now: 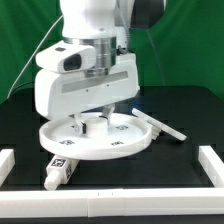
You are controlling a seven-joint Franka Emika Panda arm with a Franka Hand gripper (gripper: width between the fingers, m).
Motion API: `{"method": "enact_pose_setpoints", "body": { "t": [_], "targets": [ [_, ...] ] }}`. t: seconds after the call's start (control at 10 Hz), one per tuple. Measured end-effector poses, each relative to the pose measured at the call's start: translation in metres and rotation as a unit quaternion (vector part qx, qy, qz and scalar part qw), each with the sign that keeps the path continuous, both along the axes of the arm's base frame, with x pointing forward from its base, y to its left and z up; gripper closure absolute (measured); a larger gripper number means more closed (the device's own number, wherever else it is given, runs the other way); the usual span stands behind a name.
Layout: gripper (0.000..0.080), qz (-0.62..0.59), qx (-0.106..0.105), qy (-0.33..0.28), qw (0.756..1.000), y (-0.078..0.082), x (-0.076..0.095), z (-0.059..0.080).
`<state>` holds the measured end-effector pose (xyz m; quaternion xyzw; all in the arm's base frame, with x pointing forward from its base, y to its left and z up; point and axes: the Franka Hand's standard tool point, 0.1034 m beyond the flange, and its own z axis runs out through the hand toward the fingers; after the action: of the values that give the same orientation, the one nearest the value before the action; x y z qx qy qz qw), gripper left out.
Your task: Assemble round table
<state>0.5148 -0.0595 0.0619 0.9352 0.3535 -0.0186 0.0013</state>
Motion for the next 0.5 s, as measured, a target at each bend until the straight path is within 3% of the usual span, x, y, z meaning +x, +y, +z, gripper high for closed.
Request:
{"method": "enact_pose_setpoints", "body": {
  "t": [0.3, 0.4, 0.5],
  "targets": [
    [0.0397, -0.002, 0.000, 0.002, 1.000, -0.001, -0.001, -0.001],
    [0.0397, -0.013, -0.003, -0.002, 1.000, 0.010, 0.007, 0.002],
    [0.0397, -0.027, -0.004, -0.007, 1.000, 0.034, 0.027, 0.003]
  ]
}}
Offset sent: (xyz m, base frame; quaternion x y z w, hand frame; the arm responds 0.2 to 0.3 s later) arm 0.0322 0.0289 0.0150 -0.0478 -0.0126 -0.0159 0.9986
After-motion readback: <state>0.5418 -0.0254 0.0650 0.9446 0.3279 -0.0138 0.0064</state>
